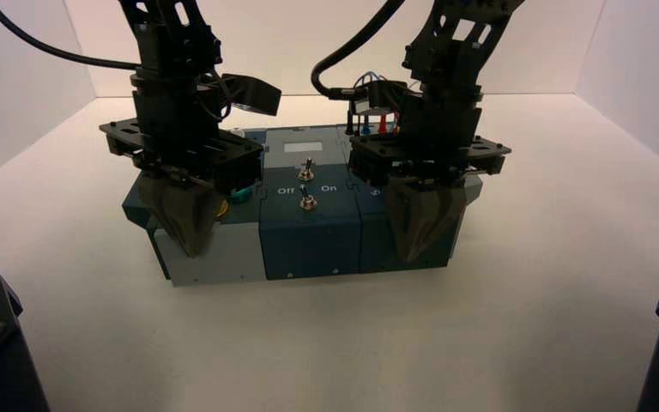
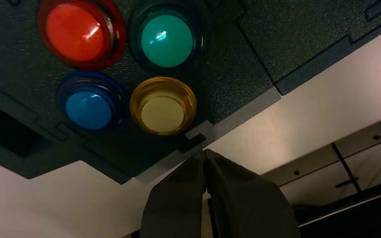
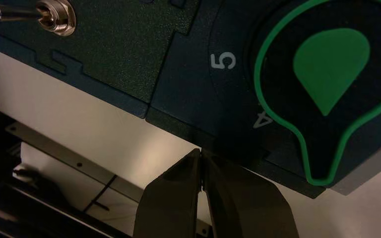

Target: Move the box away.

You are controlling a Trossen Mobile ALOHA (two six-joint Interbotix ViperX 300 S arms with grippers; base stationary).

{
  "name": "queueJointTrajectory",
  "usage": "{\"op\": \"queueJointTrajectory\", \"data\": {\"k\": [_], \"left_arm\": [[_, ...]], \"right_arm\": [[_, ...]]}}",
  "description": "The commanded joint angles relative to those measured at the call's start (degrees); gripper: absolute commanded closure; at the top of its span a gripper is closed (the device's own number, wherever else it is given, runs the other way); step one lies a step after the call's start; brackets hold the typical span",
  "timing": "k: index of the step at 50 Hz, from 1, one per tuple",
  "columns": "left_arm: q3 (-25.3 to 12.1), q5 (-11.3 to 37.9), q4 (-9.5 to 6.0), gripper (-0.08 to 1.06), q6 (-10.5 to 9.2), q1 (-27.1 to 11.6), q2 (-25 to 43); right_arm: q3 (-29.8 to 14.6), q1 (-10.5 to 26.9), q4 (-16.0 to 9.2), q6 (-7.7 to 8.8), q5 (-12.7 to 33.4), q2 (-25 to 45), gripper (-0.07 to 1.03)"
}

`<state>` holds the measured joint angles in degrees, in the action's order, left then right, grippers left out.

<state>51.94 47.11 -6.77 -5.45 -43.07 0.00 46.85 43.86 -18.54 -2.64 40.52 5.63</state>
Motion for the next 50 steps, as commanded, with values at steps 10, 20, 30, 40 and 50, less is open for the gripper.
{"op": "queueJointTrajectory", "data": {"k": [10,20,30,40,50], "left_arm": [[-2.5,-1.7,0.79,1.01,1.93,4.7,1.2],[-3.9,-2.6,0.97,1.01,2.2,7.0,2.3],[-5.6,-3.5,0.97,1.01,2.2,9.0,2.8],[-7.1,-3.7,1.41,1.01,2.29,10.2,3.1],[-7.2,-5.5,1.85,1.01,2.29,10.5,3.9]], "right_arm": [[-4.0,-1.3,1.0,0.09,-0.9,0.4,0.98],[-5.4,-3.4,2.0,0.18,-0.9,2.1,0.98],[-5.6,-5.6,3.6,0.26,-0.9,2.2,0.98],[-6.1,-6.0,4.4,0.35,-0.9,2.2,0.98],[-6.3,-6.0,5.7,0.53,-1.0,2.2,0.98]]}}
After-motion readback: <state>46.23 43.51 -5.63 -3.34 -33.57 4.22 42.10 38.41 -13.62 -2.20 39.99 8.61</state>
